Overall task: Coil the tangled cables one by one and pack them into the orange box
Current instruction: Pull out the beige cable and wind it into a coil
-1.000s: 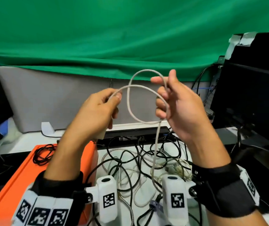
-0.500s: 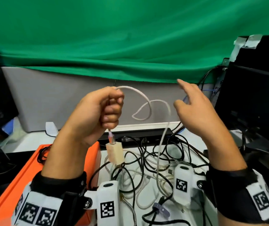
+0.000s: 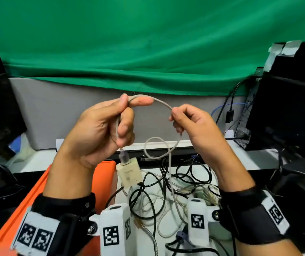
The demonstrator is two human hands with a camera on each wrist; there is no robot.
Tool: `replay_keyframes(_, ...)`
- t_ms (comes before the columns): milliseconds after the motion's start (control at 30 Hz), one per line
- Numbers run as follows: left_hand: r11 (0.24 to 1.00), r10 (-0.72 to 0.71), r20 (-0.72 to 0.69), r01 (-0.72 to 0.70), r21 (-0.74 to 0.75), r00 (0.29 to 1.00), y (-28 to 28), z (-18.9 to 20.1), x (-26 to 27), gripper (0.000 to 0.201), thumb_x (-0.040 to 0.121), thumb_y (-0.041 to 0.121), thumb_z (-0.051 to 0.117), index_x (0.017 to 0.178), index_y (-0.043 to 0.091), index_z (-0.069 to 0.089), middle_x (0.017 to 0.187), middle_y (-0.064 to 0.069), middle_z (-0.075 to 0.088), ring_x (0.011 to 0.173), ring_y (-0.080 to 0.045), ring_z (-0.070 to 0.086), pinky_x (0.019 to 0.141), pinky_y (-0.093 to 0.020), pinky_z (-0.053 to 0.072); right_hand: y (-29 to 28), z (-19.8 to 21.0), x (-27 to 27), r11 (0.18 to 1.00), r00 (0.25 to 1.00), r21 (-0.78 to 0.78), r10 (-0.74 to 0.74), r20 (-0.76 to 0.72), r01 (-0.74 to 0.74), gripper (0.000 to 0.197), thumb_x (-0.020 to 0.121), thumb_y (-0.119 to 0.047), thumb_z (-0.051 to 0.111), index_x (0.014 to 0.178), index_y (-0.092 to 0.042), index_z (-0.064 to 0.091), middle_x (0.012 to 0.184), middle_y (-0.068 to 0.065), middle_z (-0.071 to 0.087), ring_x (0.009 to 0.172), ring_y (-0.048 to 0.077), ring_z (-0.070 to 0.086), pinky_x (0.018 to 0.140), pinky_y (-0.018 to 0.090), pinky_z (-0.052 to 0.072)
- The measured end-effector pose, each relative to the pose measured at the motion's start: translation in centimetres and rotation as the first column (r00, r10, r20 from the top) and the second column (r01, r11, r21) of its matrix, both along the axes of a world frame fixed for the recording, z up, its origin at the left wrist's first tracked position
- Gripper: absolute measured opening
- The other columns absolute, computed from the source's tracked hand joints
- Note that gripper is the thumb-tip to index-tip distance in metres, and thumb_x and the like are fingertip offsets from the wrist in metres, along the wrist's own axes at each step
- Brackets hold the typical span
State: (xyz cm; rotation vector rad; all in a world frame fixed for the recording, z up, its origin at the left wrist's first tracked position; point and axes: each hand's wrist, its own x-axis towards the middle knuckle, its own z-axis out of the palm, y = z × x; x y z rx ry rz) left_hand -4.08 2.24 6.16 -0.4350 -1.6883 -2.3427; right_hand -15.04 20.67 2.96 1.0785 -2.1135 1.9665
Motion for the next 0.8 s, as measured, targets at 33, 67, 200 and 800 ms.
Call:
replay_keyframes(33,1.000,-0.007,-0.003,0.007,0.025,1.000,0.0,0.0,-0.1,0.039,0.099,0.025,0.037,0.117,0.000,0.063,0.046,0.003,0.045,0.032,-0.009,0.042,0.040,-0.019,0.038,0.5,0.0,-0.3,0.999,1.000,0.041,0.011,-0.027,-0.010,0.020,0.102,-0.022,0.057,0.088,-0.009,0.064,0.070,0.000,0.055,0.068,0.011,0.052,0.071,0.019,0.045)
replay_keyframes(67,0.998,-0.006,-0.016,0.007,0.057,1.000,0.0,0.0,-0.2,0.037,0.099,0.025,0.037,0.116,0.003,0.062,0.049,0.004,0.047,0.035,-0.009,0.047,0.041,-0.019,0.041,0.9,-0.1,-0.5,0.995,0.999,0.089,0.037,-0.024,-0.035,0.018,0.102,-0.019,0.057,0.091,-0.006,0.062,0.073,0.005,0.056,0.070,0.011,0.056,0.073,0.016,0.047)
replay_keyframes(200,0.980,0.055,-0.152,-0.024,0.198,0.987,-0.1,0.3,-0.4,0.028,0.102,0.025,0.033,0.109,0.014,0.058,0.066,0.010,0.062,0.052,-0.004,0.062,0.045,-0.018,0.049,1.2,-1.1,-1.2,0.964,0.972,0.193,0.148,0.183,-0.183,0.021,0.106,-0.023,0.049,0.096,-0.010,0.061,0.064,-0.001,0.048,0.064,0.023,0.059,0.078,0.041,0.055)
replay_keyframes(800,0.562,0.306,-0.276,-0.406,-0.720,0.911,-0.9,-1.9,-1.5,0.033,0.094,0.043,0.054,0.090,0.021,0.078,0.050,0.008,0.040,0.050,-0.015,0.034,0.050,-0.028,0.025,4.1,2.3,1.0,0.814,0.941,0.526,-0.067,-0.332,0.244,0.023,0.091,-0.047,0.067,0.081,-0.026,0.066,0.059,-0.007,0.052,0.057,0.008,0.042,0.059,0.032,0.036)
